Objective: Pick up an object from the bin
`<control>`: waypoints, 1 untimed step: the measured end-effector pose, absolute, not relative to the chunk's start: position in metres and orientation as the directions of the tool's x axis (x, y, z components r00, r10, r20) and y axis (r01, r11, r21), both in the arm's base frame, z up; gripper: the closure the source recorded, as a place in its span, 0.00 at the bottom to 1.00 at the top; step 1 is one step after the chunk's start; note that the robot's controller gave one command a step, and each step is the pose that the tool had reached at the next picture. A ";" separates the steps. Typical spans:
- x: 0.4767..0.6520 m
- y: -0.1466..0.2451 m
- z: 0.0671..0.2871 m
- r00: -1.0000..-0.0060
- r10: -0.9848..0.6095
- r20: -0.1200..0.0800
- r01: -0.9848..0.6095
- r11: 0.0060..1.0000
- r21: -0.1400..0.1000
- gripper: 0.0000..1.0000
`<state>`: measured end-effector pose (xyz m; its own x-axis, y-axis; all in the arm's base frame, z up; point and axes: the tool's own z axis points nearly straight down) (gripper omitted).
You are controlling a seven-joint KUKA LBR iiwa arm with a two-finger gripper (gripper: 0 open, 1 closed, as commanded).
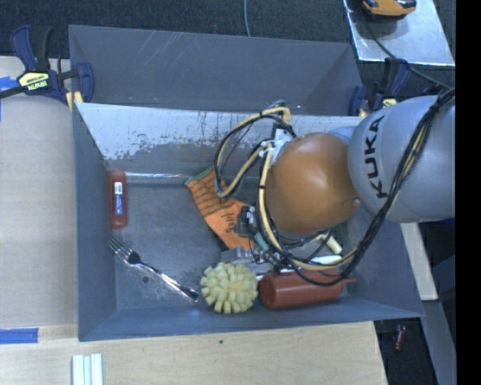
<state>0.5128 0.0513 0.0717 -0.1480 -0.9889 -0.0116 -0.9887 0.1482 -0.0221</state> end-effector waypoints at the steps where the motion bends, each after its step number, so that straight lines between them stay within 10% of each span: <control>1: 0.514 0.048 0.072 -0.111 -0.994 -0.015 -0.994 0.111 -0.025 1.00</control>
Offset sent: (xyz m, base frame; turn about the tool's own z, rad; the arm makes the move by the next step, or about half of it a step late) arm -0.0001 -0.0057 -0.0017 -0.0119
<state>0.5135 0.0484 0.0715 -0.1105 -0.9938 -0.0153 -0.9935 0.1109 -0.0246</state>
